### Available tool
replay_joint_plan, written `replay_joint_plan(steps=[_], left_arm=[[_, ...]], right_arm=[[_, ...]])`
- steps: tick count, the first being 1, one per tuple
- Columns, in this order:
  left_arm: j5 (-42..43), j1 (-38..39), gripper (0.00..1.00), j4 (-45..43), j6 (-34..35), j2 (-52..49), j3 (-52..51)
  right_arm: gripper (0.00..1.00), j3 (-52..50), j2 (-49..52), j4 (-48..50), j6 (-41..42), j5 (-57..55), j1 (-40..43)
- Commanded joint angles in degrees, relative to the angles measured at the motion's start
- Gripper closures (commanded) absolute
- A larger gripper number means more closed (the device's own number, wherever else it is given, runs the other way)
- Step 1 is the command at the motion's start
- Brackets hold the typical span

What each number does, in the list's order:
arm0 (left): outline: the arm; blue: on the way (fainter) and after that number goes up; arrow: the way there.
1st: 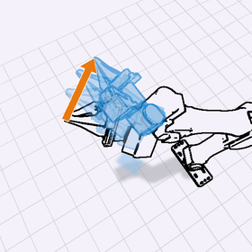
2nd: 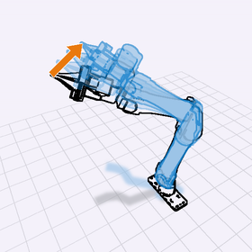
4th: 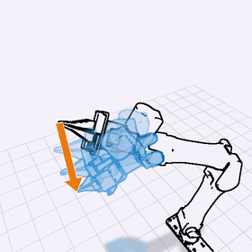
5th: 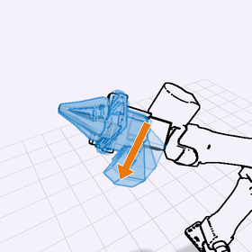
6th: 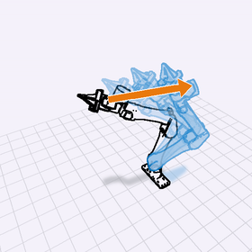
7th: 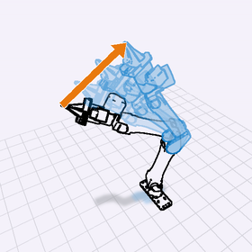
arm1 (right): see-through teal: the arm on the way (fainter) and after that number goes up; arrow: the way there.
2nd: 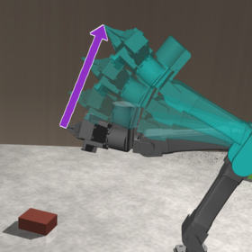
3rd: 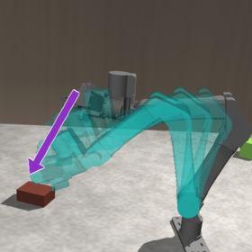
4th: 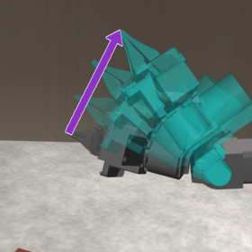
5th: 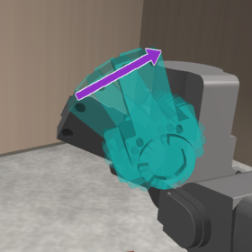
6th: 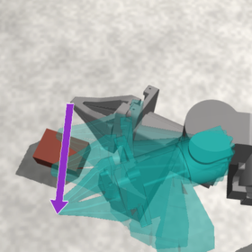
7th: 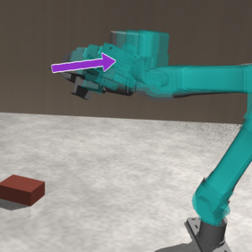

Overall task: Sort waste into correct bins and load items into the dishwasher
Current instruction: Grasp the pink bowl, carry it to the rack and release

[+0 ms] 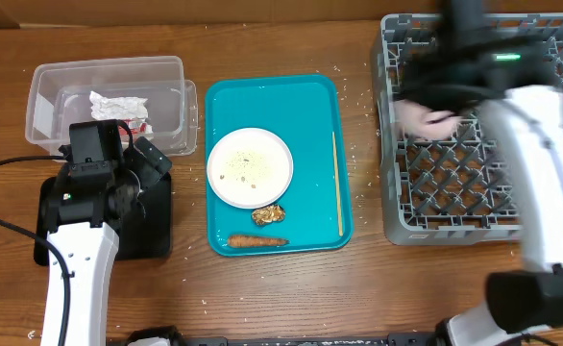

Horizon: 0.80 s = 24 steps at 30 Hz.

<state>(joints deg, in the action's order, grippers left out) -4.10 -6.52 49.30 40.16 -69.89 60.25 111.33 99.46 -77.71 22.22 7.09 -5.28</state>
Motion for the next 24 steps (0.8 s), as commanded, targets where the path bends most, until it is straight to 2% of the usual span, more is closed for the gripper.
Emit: replay_joint_plan(steps=[1, 5, 8, 14, 19, 24], left_arm=[[0.1, -0.2, 0.0, -0.1, 0.3, 0.2, 0.6], [0.1, -0.2, 0.0, 0.0, 0.3, 0.2, 0.6], [0.1, -0.2, 0.0, 0.0, 0.3, 0.2, 0.6], [0.1, -0.2, 0.0, -0.1, 0.3, 0.2, 0.6], [0.1, -0.2, 0.0, -0.1, 0.3, 0.2, 0.6], [0.1, -0.2, 0.0, 0.0, 0.3, 0.2, 0.6]], right_arm=[[0.96, 1.1, -2.8, -2.3, -14.4, 18.1, 13.8], [0.96, -2.2, -2.3, -4.5, -28.7, 41.1, 30.4], [0.96, -7.3, -1.7, -4.3, -37.0, 54.7, 39.8], [0.96, -21.6, -1.3, 1.0, -46.4, 72.0, 47.5], [0.96, -31.5, -1.3, 9.9, -45.0, 75.3, 47.7], [0.96, -37.2, -1.2, 22.8, -32.4, 70.4, 48.0]])
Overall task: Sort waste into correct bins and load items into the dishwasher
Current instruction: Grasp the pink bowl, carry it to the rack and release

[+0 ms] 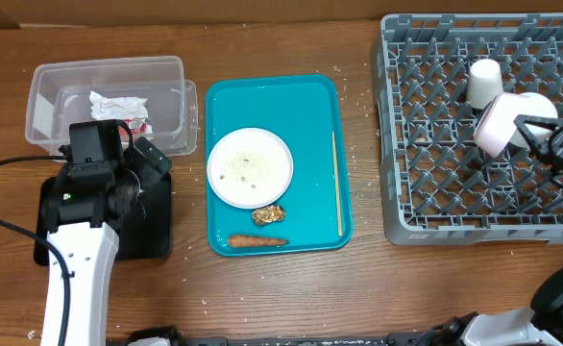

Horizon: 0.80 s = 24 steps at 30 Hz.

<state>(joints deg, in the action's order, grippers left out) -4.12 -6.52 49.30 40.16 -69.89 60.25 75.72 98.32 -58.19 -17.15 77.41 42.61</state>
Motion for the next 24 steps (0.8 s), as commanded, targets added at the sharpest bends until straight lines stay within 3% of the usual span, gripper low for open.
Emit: replay_joint_plan(steps=[1, 5, 17, 24], left_arm=[[0.1, -0.2, 0.0, 0.0, 0.3, 0.2, 0.6], [0.1, -0.2, 0.0, 0.0, 0.3, 0.2, 0.6], [0.1, -0.2, 0.0, 0.0, 0.3, 0.2, 0.6], [0.1, -0.2, 0.0, 0.0, 0.3, 0.2, 0.6]], right_arm=[[0.96, -2.1, 0.0, 5.1, 9.4, -3.0, 0.2], [0.96, -3.0, 0.4, 7.6, 12.7, -11.4, 0.3], [0.96, -3.0, 1.7, 10.5, 12.7, 1.8, 0.0], [0.96, -3.0, 4.4, 8.6, 12.7, -6.5, -0.7]])
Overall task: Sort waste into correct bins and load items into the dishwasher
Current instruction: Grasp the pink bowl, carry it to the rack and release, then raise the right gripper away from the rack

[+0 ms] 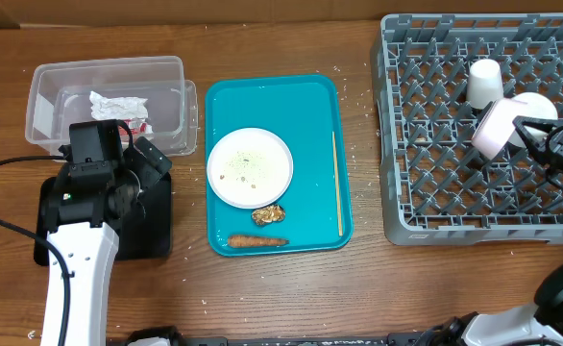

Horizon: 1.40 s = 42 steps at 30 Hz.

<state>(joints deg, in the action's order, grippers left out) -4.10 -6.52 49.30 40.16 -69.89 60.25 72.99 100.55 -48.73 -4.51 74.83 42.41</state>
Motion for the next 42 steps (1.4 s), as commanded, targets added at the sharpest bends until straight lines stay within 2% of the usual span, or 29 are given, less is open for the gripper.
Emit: replay_joint_plan(steps=[1, 5, 14, 20, 26, 32, 38, 40, 42], left_arm=[[0.1, -0.2, 0.0, -0.1, 0.3, 0.2, 0.6], [0.1, -0.2, 0.0, 0.0, 0.3, 0.2, 0.6], [0.1, -0.2, 0.0, -0.1, 0.3, 0.2, 0.6], [0.1, -0.2, 0.0, -0.1, 0.3, 0.2, 0.6], [0.1, -0.2, 0.0, 0.0, 0.3, 0.2, 0.6], [0.1, -0.2, 0.0, 0.0, 0.3, 0.2, 0.6], [0.1, -0.2, 0.0, 0.0, 0.3, 0.2, 0.6], [0.1, -0.2, 0.0, -0.1, 0.3, 0.2, 0.6], [0.1, -0.2, 0.0, 0.0, 0.3, 0.2, 0.6]], right_arm=[[0.96, -0.3, 2.6, -1.4, 0.4, -6.2, -0.5], [0.96, 0.0, 3.0, -1.7, 4.8, -16.0, -0.1], [0.96, 6.8, 2.0, -5.4, 11.1, -19.8, 2.3], [0.96, 12.0, -1.1, -14.0, 14.6, -37.6, 2.3], [0.96, 12.5, -6.4, -15.0, 21.4, -48.7, 2.2], [0.85, 12.6, -12.9, -14.0, 23.9, -52.3, 0.8], [0.71, 12.6, -17.6, -10.8, 23.8, -52.3, -6.3], [0.57, 12.6, -17.9, -8.9, 23.8, -52.3, -10.3], [0.35, 12.6, -17.6, -6.4, 23.8, -53.3, -15.1]])
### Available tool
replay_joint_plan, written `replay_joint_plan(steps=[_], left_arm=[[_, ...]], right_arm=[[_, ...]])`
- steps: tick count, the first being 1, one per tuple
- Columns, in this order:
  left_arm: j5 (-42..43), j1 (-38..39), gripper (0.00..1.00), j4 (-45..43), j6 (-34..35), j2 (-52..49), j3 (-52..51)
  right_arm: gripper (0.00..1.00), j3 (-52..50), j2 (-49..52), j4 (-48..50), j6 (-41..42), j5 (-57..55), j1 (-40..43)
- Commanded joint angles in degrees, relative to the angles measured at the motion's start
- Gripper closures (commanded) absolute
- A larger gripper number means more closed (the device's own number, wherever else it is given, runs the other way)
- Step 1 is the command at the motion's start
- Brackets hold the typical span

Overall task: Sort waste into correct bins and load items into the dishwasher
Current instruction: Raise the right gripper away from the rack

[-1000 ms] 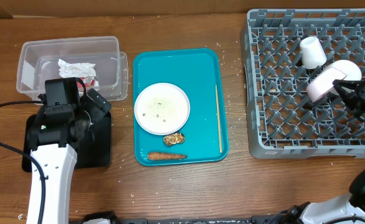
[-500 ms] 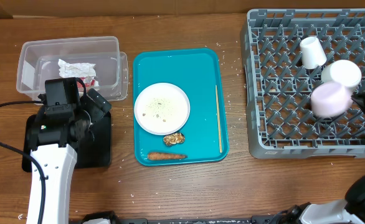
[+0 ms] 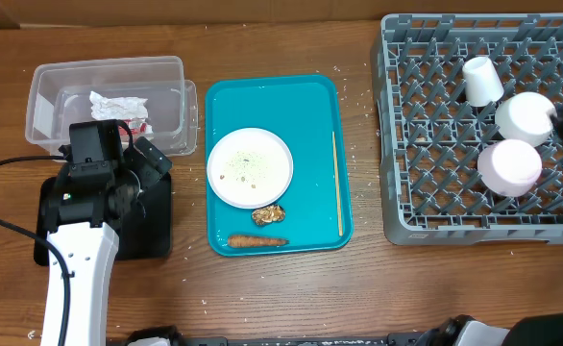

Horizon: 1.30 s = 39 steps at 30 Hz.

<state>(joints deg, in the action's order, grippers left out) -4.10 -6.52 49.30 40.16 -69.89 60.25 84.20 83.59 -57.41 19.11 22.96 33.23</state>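
A grey dishwasher rack (image 3: 426,207) at the right holds a small white cup (image 3: 480,80), a larger white cup (image 3: 524,115) and a pink cup (image 3: 510,165), all standing mouth down. Only a dark part of my right gripper shows at the frame's right edge, apart from the pink cup; its fingers are hidden. The teal tray (image 3: 310,106) carries a white plate (image 3: 250,166), a wooden chopstick (image 3: 336,183), a crumpled brownish scrap (image 3: 268,214) and a carrot (image 3: 257,241). My left gripper (image 3: 149,159) rests over the bins at the left, holding nothing visible.
A clear plastic bin (image 3: 41,91) with crumpled wrappers inside stands at the back left. A black bin (image 3: 152,231) sits in front of it, under the left arm. Crumbs lie scattered on the wooden table around the tray.
The pink cup has been let go and now stands mouth down in the rack. My right gripper has moved back to the right edge of the view. The left arm has not moved.
My right arm was blurred over the rack's back left with the pink cup. Then it held the cup at the rack's right side beside two white cups, and lowered it slightly. Now the cup stands alone in the rack.
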Motion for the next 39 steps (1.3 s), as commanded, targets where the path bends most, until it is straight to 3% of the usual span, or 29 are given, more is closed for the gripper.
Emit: replay_joint_plan(steps=[1, 5, 9, 14, 20, 22, 25, 30, 39], left_arm=[[0.1, -0.2, 0.0, 0.0, 0.3, 0.2, 0.6], [0.1, -0.2, 0.0, 0.0, 0.3, 0.2, 0.6], [0.1, -0.2, 0.0, 0.0, 0.3, 0.2, 0.6], [0.1, -0.2, 0.0, 0.0, 0.3, 0.2, 0.6], [0.1, -0.2, 0.0, 0.0, 0.3, 0.2, 0.6], [0.1, -0.2, 0.0, 0.0, 0.3, 0.2, 0.6], [0.1, -0.2, 0.0, 0.0, 0.3, 0.2, 0.6], [0.1, -0.2, 0.0, 0.0, 0.3, 0.2, 0.6], [0.1, -0.2, 0.0, 0.0, 0.3, 0.2, 0.6]], right_arm=[[0.24, 1.4, -0.4, 3.8, 0.2, -2.8, -8.4], [0.07, 1.4, 2.8, 12.2, 0.2, -13.6, -18.2], [0.0, 1.4, 9.0, 23.3, -0.3, -25.1, -24.6], [0.02, 1.4, 19.3, 38.1, -5.2, -26.5, -27.2], [0.05, 1.4, 27.9, 43.2, -9.0, -29.8, -27.3], [0.14, 1.4, 29.2, 43.6, -11.0, -29.9, -27.2], [0.54, 1.4, 29.5, 43.7, -11.9, -31.0, -27.1], [0.73, 1.4, 29.5, 42.9, -11.9, -36.7, -27.1], [0.91, 1.4, 29.4, 39.1, -13.2, -45.9, -27.1]])
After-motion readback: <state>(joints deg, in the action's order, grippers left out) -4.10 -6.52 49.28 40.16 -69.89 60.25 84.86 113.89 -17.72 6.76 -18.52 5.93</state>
